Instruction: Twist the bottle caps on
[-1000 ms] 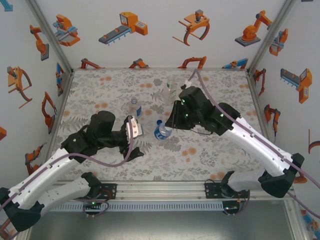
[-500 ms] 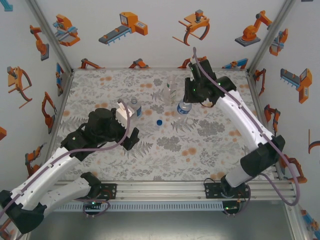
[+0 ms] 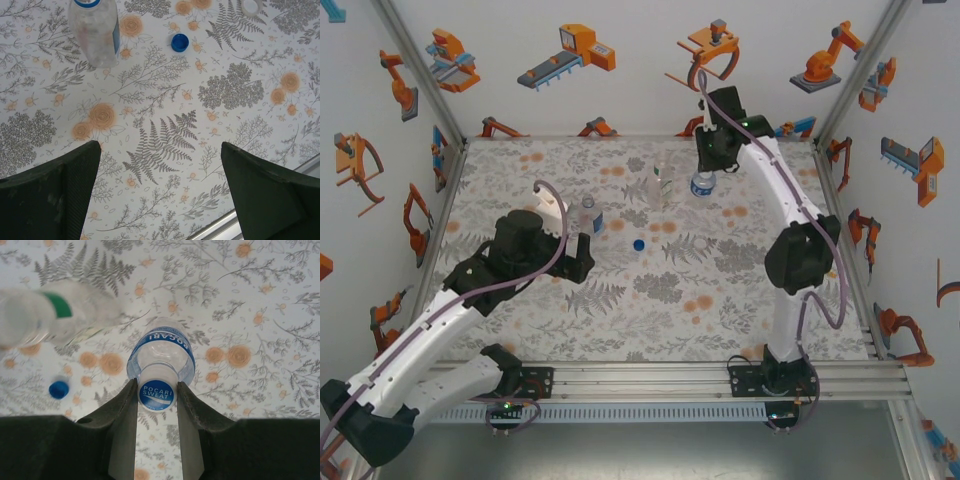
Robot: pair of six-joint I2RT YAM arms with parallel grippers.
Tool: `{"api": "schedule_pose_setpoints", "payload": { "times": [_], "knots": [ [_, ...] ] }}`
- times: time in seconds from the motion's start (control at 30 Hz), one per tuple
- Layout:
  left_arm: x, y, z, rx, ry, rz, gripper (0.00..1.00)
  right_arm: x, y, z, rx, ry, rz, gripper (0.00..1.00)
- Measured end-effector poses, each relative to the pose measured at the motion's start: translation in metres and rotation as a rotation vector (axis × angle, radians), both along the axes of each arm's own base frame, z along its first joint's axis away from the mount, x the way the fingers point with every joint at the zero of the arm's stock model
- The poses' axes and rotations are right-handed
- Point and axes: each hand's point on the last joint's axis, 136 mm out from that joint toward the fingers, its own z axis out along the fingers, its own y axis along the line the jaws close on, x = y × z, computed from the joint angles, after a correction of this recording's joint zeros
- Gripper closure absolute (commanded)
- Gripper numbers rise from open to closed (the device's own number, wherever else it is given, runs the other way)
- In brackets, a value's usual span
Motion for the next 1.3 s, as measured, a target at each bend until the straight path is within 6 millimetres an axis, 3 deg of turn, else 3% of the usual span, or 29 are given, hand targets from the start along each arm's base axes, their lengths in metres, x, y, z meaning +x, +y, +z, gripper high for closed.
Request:
{"api": "schedule_pose_setpoints", "payload": {
  "times": [0.17,0.33,0.47,0.63,0.73,1.03,1.1,1.3],
  "knots": [
    [-0.002,0.005,-0.001,-0.005,-0.006,0.017,0.03,0.019,-0.011,-0.019,-0.006,0.041,-0.019,0.94],
    [-0.002,0.006,0.0,-0.008,-0.015,0.023,0.03,0.023,-0.017,-0.035,-0.017,0.075,-0.026,0.86],
    [-0.002,0.006,0.001,-0.017,-0.024,0.024,0.03,0.023,-0.018,-0.035,-0.019,0.078,-0.025,0.69],
    [-0.003,0.007,0.001,-0.021,-0.027,0.025,0.03,0.023,-0.018,-0.035,-0.023,0.083,-0.024,0.56],
    [-0.003,0.007,0.002,-0.023,-0.029,0.025,0.03,0.024,-0.02,-0.029,-0.031,0.078,-0.027,0.54],
    [-0.006,0.009,0.008,-0.038,-0.047,0.025,0.03,0.026,-0.016,0.016,0.003,-0.007,-0.019,0.51],
    [-0.006,0.009,0.008,-0.038,-0.047,0.025,0.03,0.02,-0.01,0.02,0.027,-0.015,0.006,0.47],
    [-0.006,0.009,0.008,-0.039,-0.047,0.023,0.03,-0.013,0.027,0.03,0.164,-0.065,0.149,0.19]
  ]
}}
